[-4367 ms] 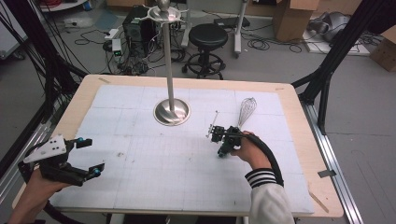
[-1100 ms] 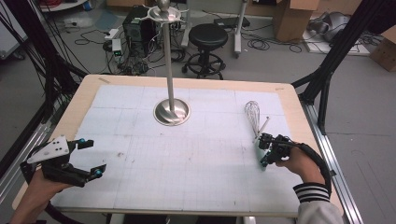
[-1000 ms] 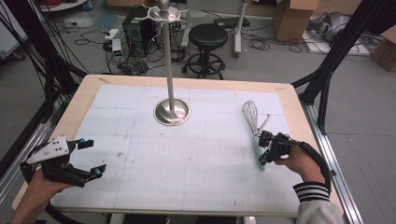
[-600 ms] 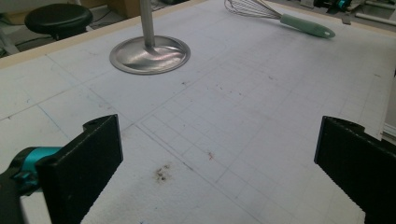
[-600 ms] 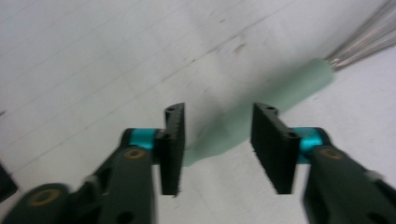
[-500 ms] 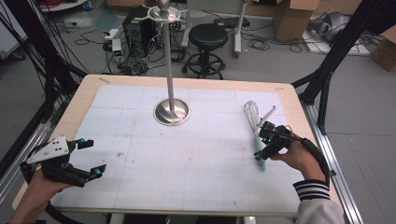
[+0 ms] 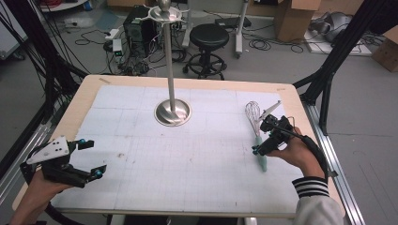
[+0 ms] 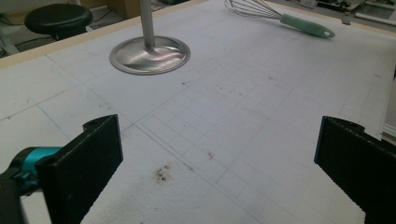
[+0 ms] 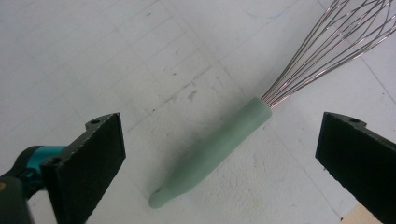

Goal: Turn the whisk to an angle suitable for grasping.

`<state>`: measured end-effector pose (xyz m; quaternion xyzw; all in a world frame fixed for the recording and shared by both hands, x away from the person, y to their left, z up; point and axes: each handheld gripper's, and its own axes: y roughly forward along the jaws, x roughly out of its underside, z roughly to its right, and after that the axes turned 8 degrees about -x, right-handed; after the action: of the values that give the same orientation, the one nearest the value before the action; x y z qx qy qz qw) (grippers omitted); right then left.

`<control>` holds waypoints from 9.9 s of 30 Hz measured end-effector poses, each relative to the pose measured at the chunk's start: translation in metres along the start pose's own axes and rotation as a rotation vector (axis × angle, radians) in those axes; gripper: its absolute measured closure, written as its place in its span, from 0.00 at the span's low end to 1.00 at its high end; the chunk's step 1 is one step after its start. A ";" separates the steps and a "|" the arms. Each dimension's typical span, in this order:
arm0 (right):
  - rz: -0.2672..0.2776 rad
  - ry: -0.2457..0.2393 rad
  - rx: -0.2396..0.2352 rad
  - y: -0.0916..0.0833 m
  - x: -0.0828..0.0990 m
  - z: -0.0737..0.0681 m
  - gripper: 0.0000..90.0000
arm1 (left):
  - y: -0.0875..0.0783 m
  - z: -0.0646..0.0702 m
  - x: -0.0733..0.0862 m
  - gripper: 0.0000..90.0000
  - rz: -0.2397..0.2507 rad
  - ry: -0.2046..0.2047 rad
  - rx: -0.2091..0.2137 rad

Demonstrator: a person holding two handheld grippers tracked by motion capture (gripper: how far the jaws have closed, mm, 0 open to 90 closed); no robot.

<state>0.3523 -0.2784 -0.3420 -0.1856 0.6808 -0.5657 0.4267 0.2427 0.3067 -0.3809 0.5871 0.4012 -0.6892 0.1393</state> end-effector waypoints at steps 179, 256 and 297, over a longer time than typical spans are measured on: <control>0.205 -0.451 -0.465 0.037 -0.145 -0.149 0.77 | -0.011 0.001 -0.007 0.02 0.028 0.033 0.007; 0.462 -0.348 -0.436 0.049 -0.092 -0.144 0.00 | -0.004 0.013 -0.015 0.02 0.010 0.092 0.025; 0.757 -0.074 -0.247 -0.019 0.063 -0.060 0.00 | 0.019 0.017 -0.057 0.02 -0.081 0.178 0.077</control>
<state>0.2647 -0.2937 -0.3478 0.0080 0.7482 -0.2752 0.6037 0.2589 0.2664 -0.3365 0.6343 0.4086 -0.6542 0.0523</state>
